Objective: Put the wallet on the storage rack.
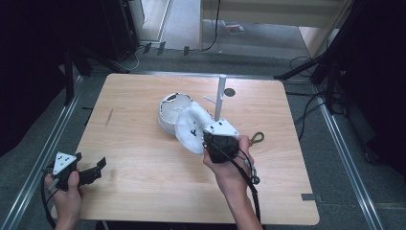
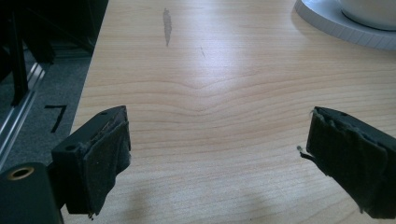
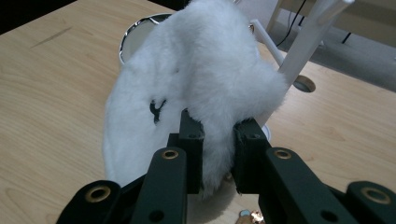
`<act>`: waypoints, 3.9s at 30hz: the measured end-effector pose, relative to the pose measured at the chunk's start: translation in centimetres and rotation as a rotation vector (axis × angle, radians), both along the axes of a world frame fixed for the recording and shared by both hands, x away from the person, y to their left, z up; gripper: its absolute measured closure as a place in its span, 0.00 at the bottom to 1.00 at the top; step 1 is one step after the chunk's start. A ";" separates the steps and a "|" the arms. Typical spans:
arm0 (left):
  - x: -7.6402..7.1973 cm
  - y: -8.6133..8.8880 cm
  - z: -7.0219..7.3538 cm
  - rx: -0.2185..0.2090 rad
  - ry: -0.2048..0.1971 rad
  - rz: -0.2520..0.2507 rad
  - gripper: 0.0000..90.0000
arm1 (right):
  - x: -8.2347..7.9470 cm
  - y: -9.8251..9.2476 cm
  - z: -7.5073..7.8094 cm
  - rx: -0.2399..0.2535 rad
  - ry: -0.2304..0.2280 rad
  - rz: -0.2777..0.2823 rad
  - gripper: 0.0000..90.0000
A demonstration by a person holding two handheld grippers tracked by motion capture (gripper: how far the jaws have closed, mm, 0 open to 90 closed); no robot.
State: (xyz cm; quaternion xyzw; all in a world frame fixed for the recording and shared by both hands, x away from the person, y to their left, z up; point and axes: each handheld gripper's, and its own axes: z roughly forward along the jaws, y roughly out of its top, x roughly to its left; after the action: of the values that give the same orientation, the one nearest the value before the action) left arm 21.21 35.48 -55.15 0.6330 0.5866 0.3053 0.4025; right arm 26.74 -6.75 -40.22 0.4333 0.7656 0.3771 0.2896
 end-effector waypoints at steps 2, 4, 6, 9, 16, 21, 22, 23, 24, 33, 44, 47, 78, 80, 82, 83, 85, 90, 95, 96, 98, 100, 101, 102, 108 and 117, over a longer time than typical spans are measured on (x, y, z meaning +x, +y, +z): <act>0.0 0.0 0.0 -0.001 0.000 0.000 0.08 | 0.5 0.5 0.2 -0.020 -0.012 -0.006 0.86; 0.0 0.0 0.0 -0.001 0.001 0.000 0.08 | 0.6 0.7 0.3 -0.025 -0.013 -0.007 0.86; 0.0 0.0 0.0 -0.001 0.001 -0.001 0.08 | 1.1 1.1 0.5 -0.034 -0.019 -0.010 0.86; 0.0 0.0 0.0 -0.002 0.000 -0.001 0.08 | 1.4 1.4 0.5 -0.041 -0.025 -0.015 0.86; 0.0 0.1 0.0 -0.005 -0.002 -0.002 0.08 | 2.9 2.9 0.5 -0.104 -0.043 -0.045 0.86; 0.0 0.1 0.0 -0.010 -0.003 -0.001 0.08 | 3.4 3.8 0.5 -0.131 -0.050 -0.057 0.85; 0.0 0.1 0.0 -0.014 -0.003 0.001 0.08 | 3.6 4.0 0.5 -0.137 -0.054 -0.057 0.85; 0.0 0.2 0.0 -0.018 -0.004 0.000 0.08 | 3.7 4.2 0.5 -0.140 -0.055 -0.060 0.85; 0.0 0.2 0.0 -0.019 -0.004 0.000 0.08 | 4.0 4.5 0.6 -0.145 -0.057 -0.063 0.85; 0.0 0.2 0.0 -0.023 -0.002 0.002 0.08 | 5.4 5.6 0.0 -0.176 -0.038 -0.095 0.85; 0.0 0.2 0.0 -0.027 -0.003 0.002 0.08 | 6.6 6.2 -0.6 -0.187 -0.012 -0.113 0.84; 0.0 0.2 0.0 -0.024 -0.002 0.000 0.08 | 7.1 6.5 -0.7 -0.195 -0.011 -0.122 0.84; 0.0 0.2 0.0 -0.025 -0.001 0.002 0.08 | 9.7 8.4 -1.5 -0.116 -0.039 -0.024 0.82; 0.0 0.2 0.0 -0.024 -0.001 0.003 0.08 | 9.8 8.6 -1.5 -0.144 -0.043 -0.005 0.82; 0.0 0.2 0.0 -0.024 0.000 0.003 0.08 | 9.9 8.9 -1.5 -0.167 -0.044 0.005 0.83; 0.0 0.2 0.0 -0.024 0.000 0.003 0.08 | 9.9 9.0 -1.5 -0.178 -0.042 0.009 0.83; 0.0 0.2 0.0 -0.023 -0.001 0.003 0.08 | 10.1 9.2 -1.5 -0.191 -0.036 0.019 0.83; 0.0 0.2 0.0 -0.023 -0.001 0.002 0.08 | 10.8 9.7 -1.9 -0.227 -0.005 0.017 0.83; 0.0 0.1 0.0 -0.017 0.002 0.000 0.08 | 11.6 9.8 -2.9 -0.258 0.021 0.008 0.82; 0.0 0.1 0.0 -0.016 0.002 -0.001 0.08 | 11.8 9.8 -3.2 -0.265 0.027 0.004 0.82; 0.0 0.1 0.0 -0.016 0.002 -0.001 0.08 | 12.2 9.8 -3.8 -0.281 0.037 -0.008 0.80; 0.0 0.1 0.0 -0.019 0.000 -0.001 0.08 | 12.5 9.9 -4.4 -0.291 0.034 -0.015 0.77; 0.0 0.2 0.0 -0.019 0.001 0.000 0.08 | 12.5 9.9 -4.6 -0.289 0.032 -0.020 0.75; 0.0 0.2 0.0 -0.019 0.000 0.000 0.08 | 12.6 9.8 -4.7 -0.283 0.029 -0.023 0.73; 0.0 0.2 0.0 -0.021 -0.001 0.000 0.08 | 12.2 9.4 -4.4 -0.205 0.028 -0.013 0.58; 0.0 0.1 0.0 -0.019 0.002 0.000 0.08 | 10.3 8.1 -2.9 -0.115 0.016 0.025 0.52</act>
State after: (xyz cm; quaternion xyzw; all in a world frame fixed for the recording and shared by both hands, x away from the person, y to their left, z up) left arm 21.22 35.63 -55.17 0.6295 0.5899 0.2993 0.4077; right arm 37.01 1.36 -43.11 0.4095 0.7936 0.3325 0.3032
